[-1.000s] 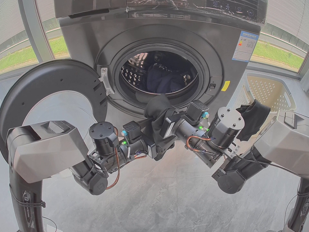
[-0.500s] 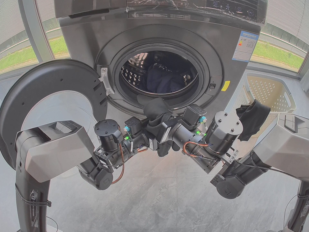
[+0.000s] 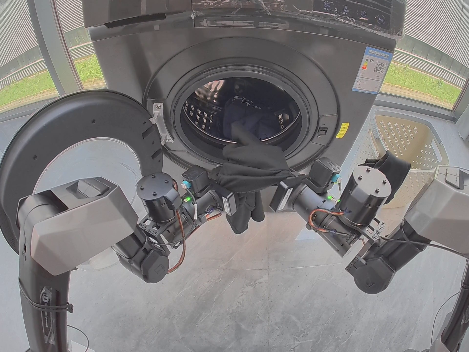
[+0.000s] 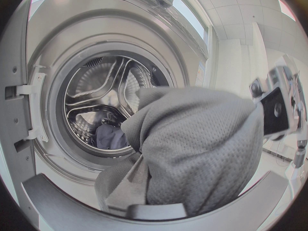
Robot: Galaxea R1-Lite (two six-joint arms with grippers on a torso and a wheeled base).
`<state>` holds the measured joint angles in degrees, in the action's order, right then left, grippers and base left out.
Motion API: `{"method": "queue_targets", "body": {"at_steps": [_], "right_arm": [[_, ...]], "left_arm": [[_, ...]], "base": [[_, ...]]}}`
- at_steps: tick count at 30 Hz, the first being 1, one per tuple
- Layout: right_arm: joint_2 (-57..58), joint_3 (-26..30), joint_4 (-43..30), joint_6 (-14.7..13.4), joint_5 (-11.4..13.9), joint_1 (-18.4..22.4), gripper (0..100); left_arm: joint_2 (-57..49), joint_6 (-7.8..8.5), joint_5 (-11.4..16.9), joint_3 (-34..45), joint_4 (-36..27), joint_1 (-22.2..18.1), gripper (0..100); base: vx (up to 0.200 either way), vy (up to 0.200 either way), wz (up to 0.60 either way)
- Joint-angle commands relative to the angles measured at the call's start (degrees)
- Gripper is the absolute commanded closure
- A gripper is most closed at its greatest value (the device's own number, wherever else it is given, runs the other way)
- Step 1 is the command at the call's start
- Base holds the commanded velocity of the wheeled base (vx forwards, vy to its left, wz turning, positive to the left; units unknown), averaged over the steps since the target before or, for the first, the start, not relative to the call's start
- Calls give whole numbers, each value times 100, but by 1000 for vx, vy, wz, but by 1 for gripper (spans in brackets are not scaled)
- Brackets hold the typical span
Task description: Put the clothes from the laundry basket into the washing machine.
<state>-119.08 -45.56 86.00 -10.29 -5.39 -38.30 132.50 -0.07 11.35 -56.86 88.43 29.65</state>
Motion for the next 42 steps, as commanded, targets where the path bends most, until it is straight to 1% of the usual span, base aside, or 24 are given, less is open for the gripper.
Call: {"method": "queue_targets", "body": {"at_steps": [1,3,5,9,10,12,13,17,18,19,22,23,25,26,27,29,31,33,34,35,38,42], "right_arm": [[25,504,39,-43,3,165,100],[-81,521,57,-52,3,130,100],[-133,495,66,-43,11,104,100],[-177,521,66,-26,20,-28,100],[-177,539,66,-35,20,-72,0],[-160,513,118,-52,29,-116,0],[-124,609,189,-43,64,-195,0],[227,1330,215,-26,91,-406,0],[262,1383,206,-17,99,-424,0],[368,1620,206,-8,143,-459,0],[737,2358,215,-8,592,-591,0],[816,2561,224,9,679,-635,0],[992,2921,224,18,794,-687,0],[1044,2991,215,18,802,-696,0],[1194,3132,215,18,820,-749,0],[1361,3255,215,1,820,-793,0],[1493,3246,162,-17,802,-714,0],[1502,3246,162,-17,794,-705,0],[1484,3211,215,36,750,-538,0],[1475,3202,215,36,750,-362,0],[1458,3167,224,36,759,-90,0],[1422,3158,224,27,759,-46,0]], "left_arm": [[-383,-177,-107,131,8,-20,100],[-506,-230,-142,219,8,6,100],[-611,-239,-186,324,16,41,100],[-726,-248,-186,553,16,67,100],[-761,-265,-186,606,16,67,100],[-840,-309,-186,676,16,67,100],[-945,-353,-186,764,25,67,100],[-1455,-379,-142,1370,25,67,100],[-1490,-379,-133,1423,25,67,100],[-1648,-371,-107,1608,25,67,100],[-2018,-274,-80,2232,25,67,100],[-2070,-274,-89,2355,25,76,100],[-2211,-265,-98,2574,25,76,100],[-2237,-265,-98,2627,25,67,100],[-2343,-327,-107,2750,25,67,100],[-2492,-344,-107,2900,25,67,100],[-2659,-335,-98,3084,25,76,100],[-2659,-327,-98,3102,25,76,100],[-2686,-212,-133,3216,34,76,100],[-2694,-168,-151,3242,34,85,100],[-2694,-160,-142,3330,34,138,100],[-2633,-168,-133,3348,34,120,100]], "base": [[0,0,0],[0,0,0],[0,0,0],[0,0,0],[0,0,0],[0,0,0],[0,0,0],[0,0,0],[0,0,0],[0,0,0],[0,0,0],[0,0,0],[0,0,0],[0,0,0],[0,0,0],[0,0,0],[0,0,0],[0,0,0],[0,0,0],[0,0,0],[0,0,0],[0,0,0]]}}
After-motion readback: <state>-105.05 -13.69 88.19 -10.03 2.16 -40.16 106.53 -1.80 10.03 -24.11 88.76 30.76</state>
